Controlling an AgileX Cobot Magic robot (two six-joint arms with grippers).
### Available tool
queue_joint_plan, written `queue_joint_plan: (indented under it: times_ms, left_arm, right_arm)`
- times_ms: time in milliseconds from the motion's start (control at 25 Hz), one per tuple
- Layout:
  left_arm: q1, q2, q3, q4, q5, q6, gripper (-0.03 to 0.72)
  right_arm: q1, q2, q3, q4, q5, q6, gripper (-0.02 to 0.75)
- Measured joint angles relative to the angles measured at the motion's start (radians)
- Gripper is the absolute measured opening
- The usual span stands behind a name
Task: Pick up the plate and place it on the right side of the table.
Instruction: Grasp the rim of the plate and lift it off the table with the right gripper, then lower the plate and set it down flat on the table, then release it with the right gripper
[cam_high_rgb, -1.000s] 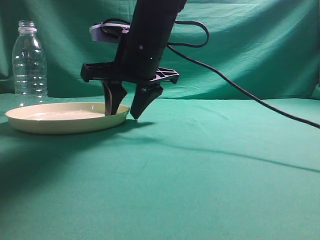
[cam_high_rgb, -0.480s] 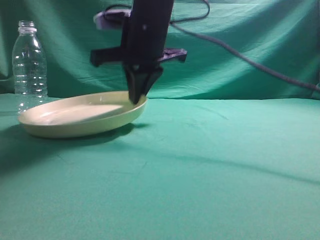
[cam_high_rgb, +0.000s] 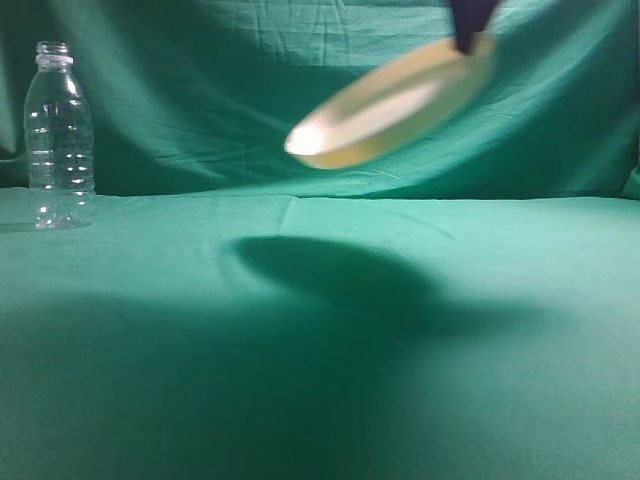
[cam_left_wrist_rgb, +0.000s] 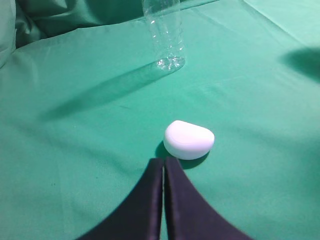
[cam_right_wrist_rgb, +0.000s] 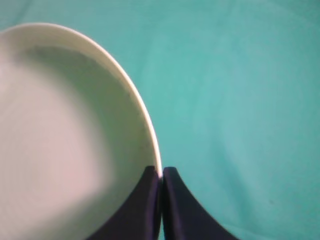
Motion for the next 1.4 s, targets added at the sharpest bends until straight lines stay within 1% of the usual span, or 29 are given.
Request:
queue_joint_plan:
  times_ms: [160, 280, 440, 600, 680, 800, 840, 880, 1040, 1120, 1200, 1240, 1360, 1400]
  left_arm:
    - [0.0, 0.0, 0.0, 0.0, 0.0, 0.0, 0.0]
    - [0.0, 0.0, 0.0, 0.0, 0.0, 0.0, 0.0]
    - [0.0, 0.0, 0.0, 0.0, 0.0, 0.0, 0.0]
    - [0.0, 0.0, 0.0, 0.0, 0.0, 0.0, 0.0]
    - [0.0, 0.0, 0.0, 0.0, 0.0, 0.0, 0.0]
    - [0.0, 0.0, 0.0, 0.0, 0.0, 0.0, 0.0]
    - [0.0, 0.0, 0.0, 0.0, 0.0, 0.0, 0.0]
    - [0.0, 0.0, 0.0, 0.0, 0.0, 0.0, 0.0]
    - [0.0, 0.0, 0.0, 0.0, 0.0, 0.0, 0.0]
    - [0.0, 0.0, 0.0, 0.0, 0.0, 0.0, 0.0]
    - [0.0, 0.0, 0.0, 0.0, 0.0, 0.0, 0.0]
    - [0.0, 0.0, 0.0, 0.0, 0.0, 0.0, 0.0]
    - [0.0, 0.0, 0.0, 0.0, 0.0, 0.0, 0.0]
    - [0.0, 0.0, 0.0, 0.0, 0.0, 0.0, 0.0]
  right_arm:
    - [-0.162, -0.143, 0.226, -0.008, -0.058, 0.012, 0.0]
    - [-0.277, -0.224, 0.418, -0.008, -0.152, 0.032, 0.0]
    - [-0.399, -0.252, 0.585, -0.01, -0.286, 0.044, 0.0]
    - [-0.444, -0.245, 0.7, -0.01, -0.446, 0.048, 0.0]
    - [-0.444, -0.231, 0.719, -0.01, -0.501, 0.048, 0.0]
    - [-0.444, -0.199, 0.725, -0.008, -0.545, 0.05, 0.0]
    - [-0.444, -0.184, 0.725, -0.008, -0.55, 0.05, 0.049]
    - [-0.444, -0.169, 0.725, -0.008, -0.553, 0.05, 0.049]
    - [-0.444, -0.14, 0.729, 0.035, -0.559, 0.05, 0.282]
    - [-0.444, -0.14, 0.729, 0.075, -0.559, 0.052, 0.418]
    - [-0.437, -0.142, 0.727, 0.101, -0.535, 0.05, 0.517]
    - [-0.432, -0.146, 0.721, 0.103, -0.513, 0.045, 0.545]
    - [-0.422, -0.179, 0.664, 0.111, -0.405, 0.045, 0.538]
    - [-0.422, -0.196, 0.635, 0.113, -0.367, 0.049, 0.452]
